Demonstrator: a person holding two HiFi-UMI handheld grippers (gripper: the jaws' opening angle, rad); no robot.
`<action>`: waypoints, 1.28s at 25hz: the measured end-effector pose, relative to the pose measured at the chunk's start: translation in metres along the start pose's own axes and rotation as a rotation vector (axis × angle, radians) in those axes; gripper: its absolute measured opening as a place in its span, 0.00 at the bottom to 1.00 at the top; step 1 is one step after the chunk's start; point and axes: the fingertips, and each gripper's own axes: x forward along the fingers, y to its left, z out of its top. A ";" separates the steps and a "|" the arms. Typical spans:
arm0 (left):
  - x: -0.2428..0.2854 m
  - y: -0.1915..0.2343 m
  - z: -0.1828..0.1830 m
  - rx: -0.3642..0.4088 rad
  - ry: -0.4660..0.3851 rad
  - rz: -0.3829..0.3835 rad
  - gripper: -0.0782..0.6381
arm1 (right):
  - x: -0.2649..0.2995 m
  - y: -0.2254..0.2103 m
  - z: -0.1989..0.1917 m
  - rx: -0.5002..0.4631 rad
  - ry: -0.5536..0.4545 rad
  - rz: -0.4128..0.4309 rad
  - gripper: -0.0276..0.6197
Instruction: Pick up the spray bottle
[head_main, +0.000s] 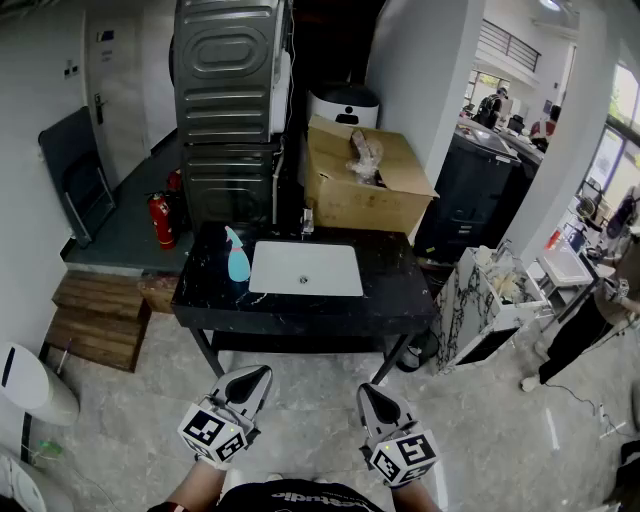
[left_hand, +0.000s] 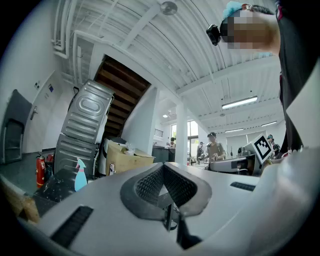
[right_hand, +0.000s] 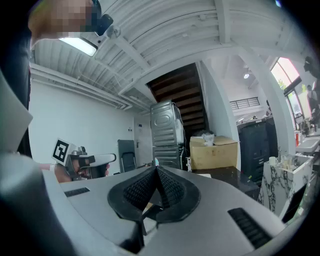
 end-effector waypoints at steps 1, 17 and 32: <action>0.001 0.000 0.000 0.005 0.002 -0.002 0.13 | 0.000 0.000 0.001 0.000 0.000 0.000 0.10; -0.003 0.004 0.002 0.022 0.011 -0.004 0.13 | 0.002 0.005 0.004 0.016 -0.027 -0.002 0.10; -0.028 0.037 -0.004 0.004 0.009 -0.013 0.13 | 0.016 0.038 -0.005 0.022 -0.014 -0.031 0.10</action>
